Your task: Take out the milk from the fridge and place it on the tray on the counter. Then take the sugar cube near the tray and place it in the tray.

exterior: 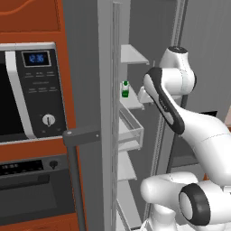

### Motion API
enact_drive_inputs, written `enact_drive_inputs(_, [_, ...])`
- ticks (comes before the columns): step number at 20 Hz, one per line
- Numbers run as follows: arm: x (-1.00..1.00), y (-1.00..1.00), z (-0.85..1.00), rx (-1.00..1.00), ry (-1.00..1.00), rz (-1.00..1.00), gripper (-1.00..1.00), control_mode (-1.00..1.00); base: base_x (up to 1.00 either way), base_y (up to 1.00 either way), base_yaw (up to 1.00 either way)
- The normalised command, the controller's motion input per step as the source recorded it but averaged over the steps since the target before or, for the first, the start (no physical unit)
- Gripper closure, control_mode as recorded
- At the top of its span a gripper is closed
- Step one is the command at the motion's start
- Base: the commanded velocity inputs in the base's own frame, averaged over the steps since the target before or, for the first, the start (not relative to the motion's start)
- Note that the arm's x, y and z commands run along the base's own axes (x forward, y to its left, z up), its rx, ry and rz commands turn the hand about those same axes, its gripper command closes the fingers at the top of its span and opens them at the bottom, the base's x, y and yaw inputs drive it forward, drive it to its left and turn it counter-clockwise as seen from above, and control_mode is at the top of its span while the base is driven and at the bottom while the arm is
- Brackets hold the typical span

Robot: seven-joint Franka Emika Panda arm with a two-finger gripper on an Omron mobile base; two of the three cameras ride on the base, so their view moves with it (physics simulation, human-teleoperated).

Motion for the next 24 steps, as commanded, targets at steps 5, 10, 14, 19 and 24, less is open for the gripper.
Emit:
enact_drive_inputs(5, [-0.26, 0.01, 0.01, 0.00, -0.10, 0.00, -1.00, -1.00, 0.00, 0.00, 0.00])
enact_drive_inputs(10, [-0.35, 0.02, 0.05, 0.02, -0.20, -0.01, -1.00, -1.00, 0.00, 0.00, 0.00])
enact_drive_inputs(14, [-0.05, 0.19, 0.00, 0.04, -0.10, -0.02, -1.00, -1.00, 0.00, 0.00, 0.00])
enact_drive_inputs(19, [0.03, 0.03, 0.00, 0.00, -0.11, -0.02, -1.00, -1.00, 0.00, 0.00, 0.00])
enact_drive_inputs(24, [0.22, 0.12, 0.00, 0.00, -0.06, -0.03, -1.00, -1.00, 0.00, 0.00, 0.00])
